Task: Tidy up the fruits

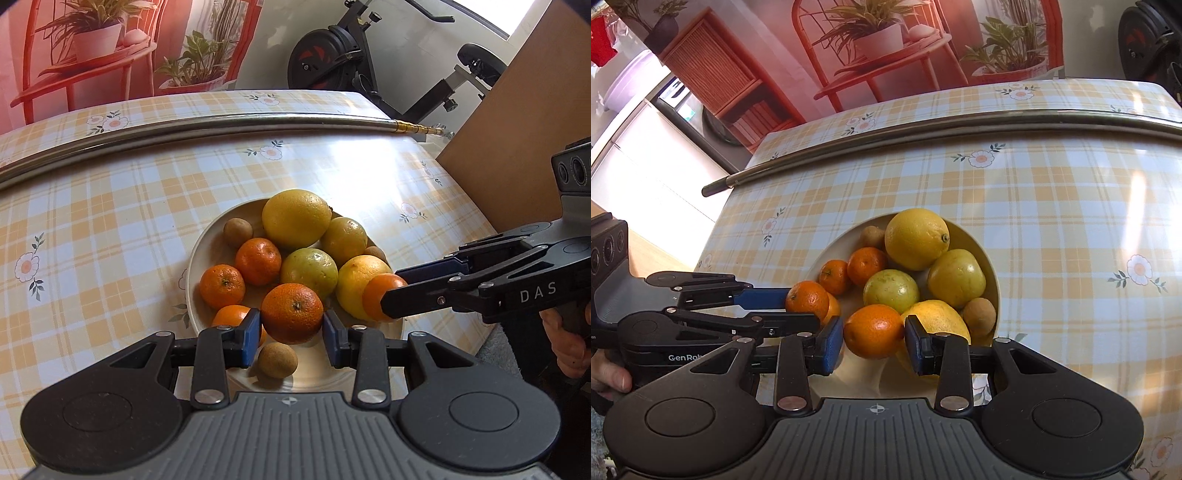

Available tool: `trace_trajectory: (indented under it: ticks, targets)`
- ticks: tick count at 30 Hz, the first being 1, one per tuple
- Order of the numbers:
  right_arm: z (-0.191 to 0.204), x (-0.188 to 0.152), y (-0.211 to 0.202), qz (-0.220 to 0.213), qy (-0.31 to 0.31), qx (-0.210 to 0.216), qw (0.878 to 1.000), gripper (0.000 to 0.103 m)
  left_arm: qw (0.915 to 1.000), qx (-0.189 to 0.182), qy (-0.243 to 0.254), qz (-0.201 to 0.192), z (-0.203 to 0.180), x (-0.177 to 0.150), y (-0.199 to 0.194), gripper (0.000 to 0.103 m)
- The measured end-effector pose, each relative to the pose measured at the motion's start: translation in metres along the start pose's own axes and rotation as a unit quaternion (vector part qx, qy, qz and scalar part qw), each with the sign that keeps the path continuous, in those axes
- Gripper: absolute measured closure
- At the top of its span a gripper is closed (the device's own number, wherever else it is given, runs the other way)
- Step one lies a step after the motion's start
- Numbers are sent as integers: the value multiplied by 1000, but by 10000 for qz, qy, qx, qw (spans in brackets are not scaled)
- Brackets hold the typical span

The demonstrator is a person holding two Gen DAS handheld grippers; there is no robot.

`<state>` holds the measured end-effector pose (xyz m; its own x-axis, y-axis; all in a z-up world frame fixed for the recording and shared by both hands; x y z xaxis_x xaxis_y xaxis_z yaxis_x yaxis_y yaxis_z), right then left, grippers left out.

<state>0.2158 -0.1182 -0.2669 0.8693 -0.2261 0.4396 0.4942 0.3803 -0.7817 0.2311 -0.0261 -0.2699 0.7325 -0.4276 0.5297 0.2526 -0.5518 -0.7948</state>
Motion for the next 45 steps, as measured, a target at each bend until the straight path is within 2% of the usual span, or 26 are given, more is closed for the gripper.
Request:
trace_trajectory:
  ticks: [11, 25, 29, 34, 39, 42, 45]
  targets:
    - [-7, -32, 8, 390, 275, -21, 9989, 69, 9995, -105, 194, 236, -18, -12, 15, 65]
    - [-27, -39, 18, 455, 742, 28, 9962, 68, 9992, 37, 233, 315, -20, -3, 30, 65]
    - [-26, -37, 16, 433, 743, 21, 9963, 67, 9993, 25, 166, 321, -17, -1, 30, 65]
    - [-25, -33, 7, 322, 692, 3, 9971, 67, 9993, 198, 240, 224, -17, 3, 20, 63]
    - [-20, -26, -10, 72, 476, -111, 9988, 63, 9986, 444, 263, -64, -16, 10, -1, 45]
    - [-19, -21, -22, -134, 324, -251, 9991, 57, 9974, 621, 277, -250, -15, 13, -15, 35]
    - [-19, -17, -33, -326, 230, -374, 9985, 47, 9957, 763, 275, -443, -16, 17, -28, 21]
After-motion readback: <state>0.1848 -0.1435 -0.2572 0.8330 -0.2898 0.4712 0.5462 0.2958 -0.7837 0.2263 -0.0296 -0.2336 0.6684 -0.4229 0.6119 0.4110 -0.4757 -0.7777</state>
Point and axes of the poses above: each gripper's, at about its wrist camera, not at the fingertips, and y roughly the way its jaws point, z to its left, x to its top, the point moved 6 cm from there along y, roughly the way its jaws point, and after that the axes turned 1 degree about x, right-handed, at the moved point
